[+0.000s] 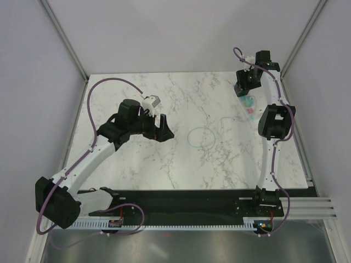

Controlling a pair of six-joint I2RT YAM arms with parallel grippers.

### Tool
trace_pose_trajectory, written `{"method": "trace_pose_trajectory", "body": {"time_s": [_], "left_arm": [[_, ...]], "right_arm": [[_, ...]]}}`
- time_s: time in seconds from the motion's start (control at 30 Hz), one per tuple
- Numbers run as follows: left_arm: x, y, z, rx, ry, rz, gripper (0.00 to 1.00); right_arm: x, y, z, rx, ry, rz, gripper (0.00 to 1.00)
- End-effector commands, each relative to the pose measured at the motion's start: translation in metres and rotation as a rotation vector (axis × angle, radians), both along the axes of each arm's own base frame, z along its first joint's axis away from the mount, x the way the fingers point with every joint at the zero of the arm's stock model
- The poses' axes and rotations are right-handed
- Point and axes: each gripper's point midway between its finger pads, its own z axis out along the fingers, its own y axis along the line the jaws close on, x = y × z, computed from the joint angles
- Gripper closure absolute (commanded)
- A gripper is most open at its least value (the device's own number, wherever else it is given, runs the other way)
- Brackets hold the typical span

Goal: Insert the plug

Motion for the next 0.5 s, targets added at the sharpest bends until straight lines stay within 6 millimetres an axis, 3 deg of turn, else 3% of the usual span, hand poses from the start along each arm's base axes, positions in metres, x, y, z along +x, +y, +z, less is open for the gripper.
{"method": "trace_pose_trajectory", "body": {"time_s": [0.0, 0.2, 0.47], "left_arm": [[0.011, 0.0, 0.008, 0.002, -0.063, 0.005, 0.0], [0.012, 0.001, 0.007, 0.01, -0.069, 0.013, 0.0], [0.016, 0.003, 0.002, 0.024, -0.062, 0.027, 0.0]], "right_arm": [[0.016, -0.009, 0.013, -0.021, -0.071, 0.002, 1.0], [0.017, -0.012, -0.027, -0.025, -0.01, -0.02, 1.0], [0.023, -0.013, -0.048, -0.028, 0.004, -0.042, 1.0]]}}
